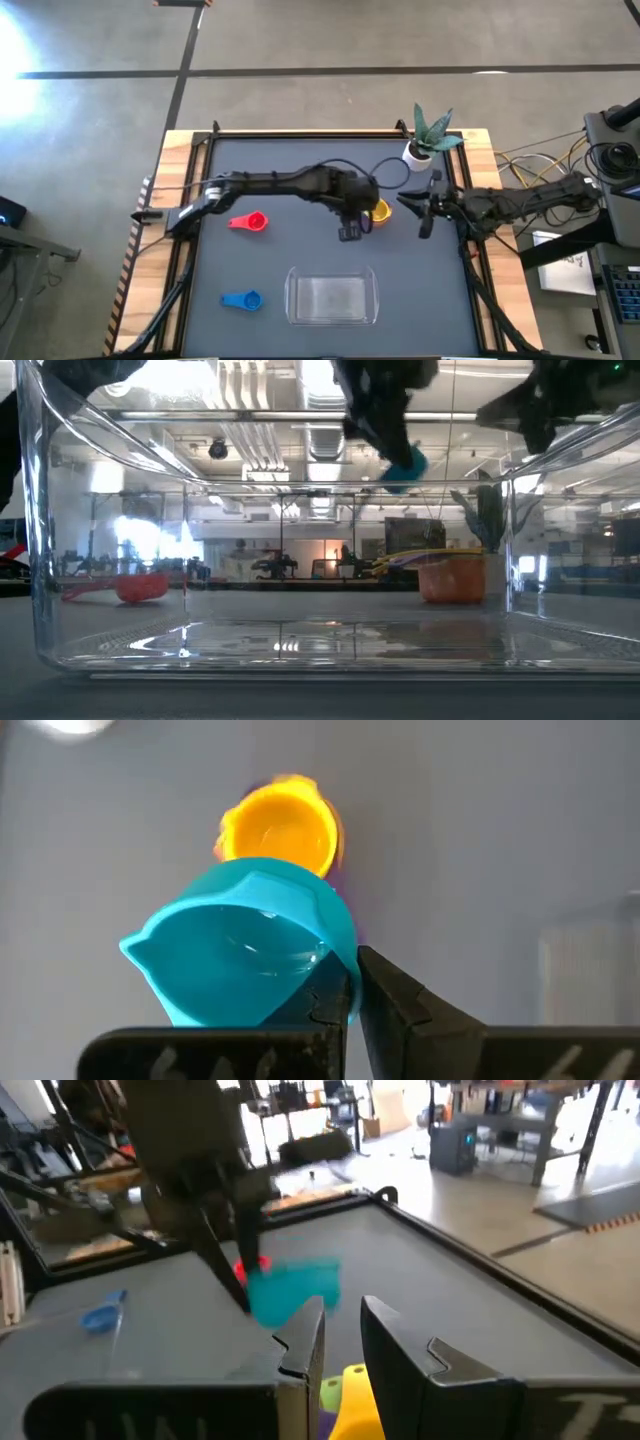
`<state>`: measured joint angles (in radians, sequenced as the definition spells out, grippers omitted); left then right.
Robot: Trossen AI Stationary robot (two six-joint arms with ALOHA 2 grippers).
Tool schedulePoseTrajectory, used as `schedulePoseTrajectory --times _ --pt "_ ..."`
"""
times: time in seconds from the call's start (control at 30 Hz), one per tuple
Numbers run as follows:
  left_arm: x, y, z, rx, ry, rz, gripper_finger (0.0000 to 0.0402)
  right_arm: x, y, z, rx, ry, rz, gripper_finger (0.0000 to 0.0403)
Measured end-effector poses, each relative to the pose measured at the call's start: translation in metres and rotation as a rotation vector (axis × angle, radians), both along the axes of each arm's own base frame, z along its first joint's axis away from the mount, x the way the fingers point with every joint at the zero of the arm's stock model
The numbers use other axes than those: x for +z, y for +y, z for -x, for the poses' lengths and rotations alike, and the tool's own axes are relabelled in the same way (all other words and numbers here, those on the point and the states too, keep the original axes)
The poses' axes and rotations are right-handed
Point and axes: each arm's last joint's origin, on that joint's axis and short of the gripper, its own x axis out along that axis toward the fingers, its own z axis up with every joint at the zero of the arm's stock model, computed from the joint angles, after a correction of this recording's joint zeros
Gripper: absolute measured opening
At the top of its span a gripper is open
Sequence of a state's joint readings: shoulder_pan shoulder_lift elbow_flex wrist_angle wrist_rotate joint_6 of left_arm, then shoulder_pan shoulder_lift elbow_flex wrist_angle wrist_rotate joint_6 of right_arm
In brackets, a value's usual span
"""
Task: Nest measuring cups in basket
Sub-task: Stack the light blue measuring cup on top of the yellow measuring cup
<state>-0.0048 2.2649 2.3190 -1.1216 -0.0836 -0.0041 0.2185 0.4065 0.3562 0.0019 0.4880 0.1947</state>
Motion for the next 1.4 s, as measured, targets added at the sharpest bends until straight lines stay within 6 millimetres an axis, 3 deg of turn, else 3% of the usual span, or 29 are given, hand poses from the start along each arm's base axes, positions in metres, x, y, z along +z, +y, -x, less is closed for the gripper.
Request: schedulePoseTrajectory --times 0.17,0.3,0.6,0.83,1.1,1.4 --pt "-0.032 0.005 -0.005 -0.05 0.032 0.03 0.0 0.004 0.002 0.019 -0.044 -0.088 0.017 0.0059" --pt "-0.042 0.006 -0.011 -0.057 -0.003 -0.007 0.0 -0.005 0.001 0.021 -0.096 -0.059 0.015 0.0059" --pt "-0.023 0.008 -0.01 -0.038 -0.018 -0.066 0.0 -0.047 -0.006 0.005 -0.314 0.163 -0.045 0.0054" --pt "-0.02 0.003 0.001 -0.018 0.086 -0.12 0.0 -0.071 -0.008 0.002 -0.299 0.428 -0.101 0.0025" --pt "-0.014 -0.004 0.007 -0.017 0.033 -0.136 0.0 -0.089 -0.005 0.0 -0.248 0.604 -0.258 0.0009" --pt "-0.011 -0.01 0.045 -0.005 -0.166 -0.059 0.0 -0.108 0.0 -0.017 -0.257 0.699 -0.283 0.0008"
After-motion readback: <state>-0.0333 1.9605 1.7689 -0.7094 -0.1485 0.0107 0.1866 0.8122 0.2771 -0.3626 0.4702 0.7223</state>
